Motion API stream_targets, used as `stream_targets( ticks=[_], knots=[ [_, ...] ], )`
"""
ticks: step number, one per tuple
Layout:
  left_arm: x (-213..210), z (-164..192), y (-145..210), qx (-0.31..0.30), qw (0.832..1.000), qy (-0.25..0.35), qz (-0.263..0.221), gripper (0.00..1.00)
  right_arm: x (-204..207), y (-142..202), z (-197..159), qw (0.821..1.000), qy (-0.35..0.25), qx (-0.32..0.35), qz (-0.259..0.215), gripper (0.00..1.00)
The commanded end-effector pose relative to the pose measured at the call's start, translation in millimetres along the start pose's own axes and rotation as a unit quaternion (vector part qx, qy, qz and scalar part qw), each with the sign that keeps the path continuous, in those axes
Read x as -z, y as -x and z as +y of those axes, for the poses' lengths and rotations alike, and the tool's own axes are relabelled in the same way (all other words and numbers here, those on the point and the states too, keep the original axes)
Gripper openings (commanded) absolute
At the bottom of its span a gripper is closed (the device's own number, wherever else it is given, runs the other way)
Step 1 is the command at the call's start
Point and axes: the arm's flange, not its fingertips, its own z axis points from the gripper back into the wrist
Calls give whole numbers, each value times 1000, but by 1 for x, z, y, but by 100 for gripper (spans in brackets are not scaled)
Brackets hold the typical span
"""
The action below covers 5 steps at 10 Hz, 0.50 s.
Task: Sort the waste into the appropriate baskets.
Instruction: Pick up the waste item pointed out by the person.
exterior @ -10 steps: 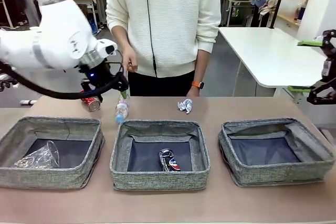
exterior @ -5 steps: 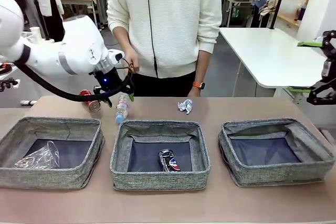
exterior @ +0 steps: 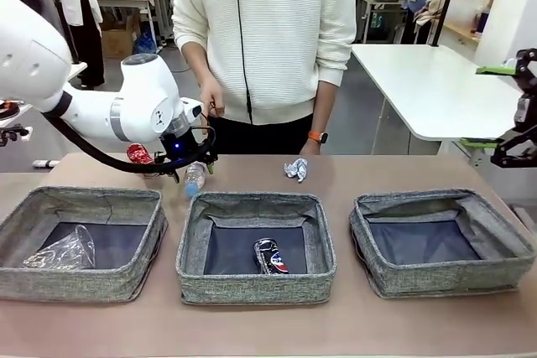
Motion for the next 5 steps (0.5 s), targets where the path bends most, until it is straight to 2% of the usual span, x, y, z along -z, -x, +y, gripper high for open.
stream_targets(
  ticks=[1,2,3,4,5],
  knots=[
    [-2,-11,-2,-8,1000,-18,-5,100,1,3,0,1000,-10,-7,4,100],
    [-2,-12,-1,-7,1000,-14,-8,100,1,3,0,1000,-10,-7,4,100],
    [-3,-12,0,-3,1000,-22,-16,60,1,3,0,1000,-10,-7,4,100],
    [-3,-12,0,-1,1000,-17,-13,41,1,3,0,1000,-10,-7,4,100],
    [-4,-11,1,-1,1000,-19,-16,1,1,3,0,1000,-10,-7,4,100]
  ],
)
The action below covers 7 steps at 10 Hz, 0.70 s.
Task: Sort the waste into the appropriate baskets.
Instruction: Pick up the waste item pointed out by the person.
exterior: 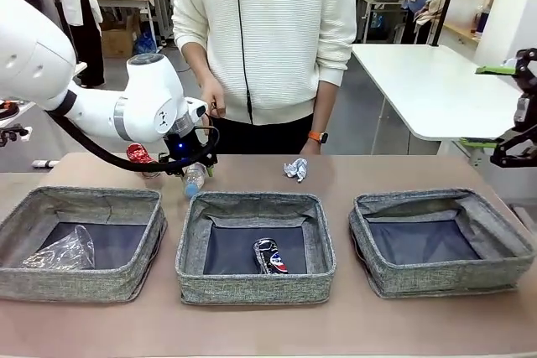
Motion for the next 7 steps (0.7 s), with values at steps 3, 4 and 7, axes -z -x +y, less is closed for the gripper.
stream_targets(
  ticks=[3,4,7],
  knots=[
    [-5,0,1,-4,999,-20,-25,0,1,3,0,1000,-10,-7,4,100],
    [-5,0,1,-1,1000,-22,-23,2,1,3,0,1000,-10,-7,4,100],
    [-7,2,2,10,999,-33,-9,2,1,3,0,1000,-10,-7,4,100]
  ],
)
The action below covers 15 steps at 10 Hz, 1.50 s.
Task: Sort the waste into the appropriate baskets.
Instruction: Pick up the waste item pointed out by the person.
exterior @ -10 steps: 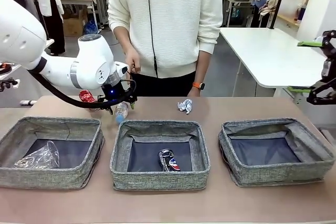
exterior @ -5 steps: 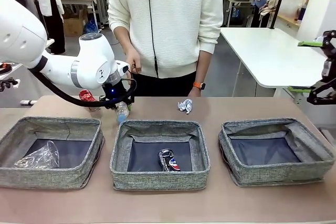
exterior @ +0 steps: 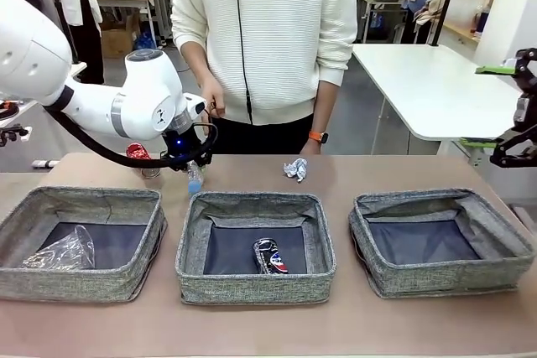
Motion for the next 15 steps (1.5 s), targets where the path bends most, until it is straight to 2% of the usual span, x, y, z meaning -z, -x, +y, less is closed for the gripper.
stream_targets(
  ticks=[1,4,6,7,8,9,10,11,12,13,15],
  knots=[
    [0,4,6,-6,1000,-25,7,2,1,3,0,1000,-10,-7,4,100],
    [-19,11,13,-11,999,-26,25,2,1,3,0,1000,-10,-7,4,100],
    [-87,30,40,-21,999,-21,28,2,1,3,0,1000,-10,-7,4,100],
    [-134,41,66,-20,999,22,33,2,1,3,0,1000,-10,-7,4,100],
    [-182,55,106,4,998,46,35,2,1,3,0,1000,-10,-7,4,100],
    [-207,65,149,18,999,31,18,2,1,3,0,1000,-10,-7,4,100],
    [-220,72,187,51,998,35,-24,2,1,3,0,1000,-10,-7,4,100],
    [-221,76,206,64,997,23,-40,2,1,3,0,1000,-10,-7,4,100],
    [-220,78,213,96,994,27,-38,2,1,3,0,1000,-10,-7,4,100],
    [-213,61,174,39,999,20,-11,2,1,3,0,1000,-10,-7,4,100],
    [-213,61,174,39,999,20,-11,2,1,3,0,1000,-10,-7,4,100]
  ],
)
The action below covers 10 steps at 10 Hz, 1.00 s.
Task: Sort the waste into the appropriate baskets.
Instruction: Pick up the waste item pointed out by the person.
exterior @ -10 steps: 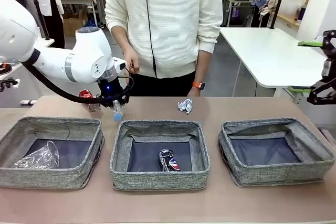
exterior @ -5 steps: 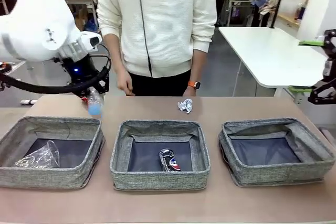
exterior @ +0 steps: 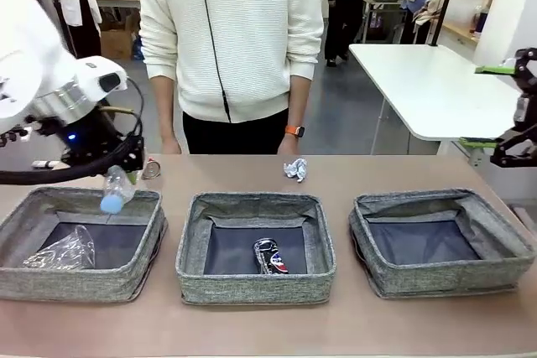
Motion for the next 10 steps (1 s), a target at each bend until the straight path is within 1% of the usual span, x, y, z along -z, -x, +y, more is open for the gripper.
stream_targets(
  ticks=[1,2,4,5,6,7,8,9,10],
  knots=[
    [-6,0,13,6,1000,1,-8,23,1,2,-1,1000,-10,-6,4,100],
    [-3,-29,18,-24,1000,-8,1,23,1,2,-1,1000,-10,-6,4,100],
    [-60,-124,32,-7,999,-5,49,23,1,2,-1,1000,-10,-6,4,100],
    [-93,-168,40,28,999,-25,5,23,1,2,-1,1000,-10,-6,4,100],
    [-114,-194,40,12,998,-63,-1,23,1,2,-1,1000,-10,-6,4,100],
    [-140,-216,33,12,997,-75,-14,23,1,2,-1,1000,-10,-6,4,100],
    [-158,-229,24,14,996,-89,1,23,1,2,-1,1000,-10,-6,4,100],
    [-175,-237,14,21,997,-74,12,23,1,2,-1,1000,-10,-6,4,100],
    [-192,-239,6,9,998,-64,0,23,1,2,-1,1000,-10,-6,4,100]
  ],
)
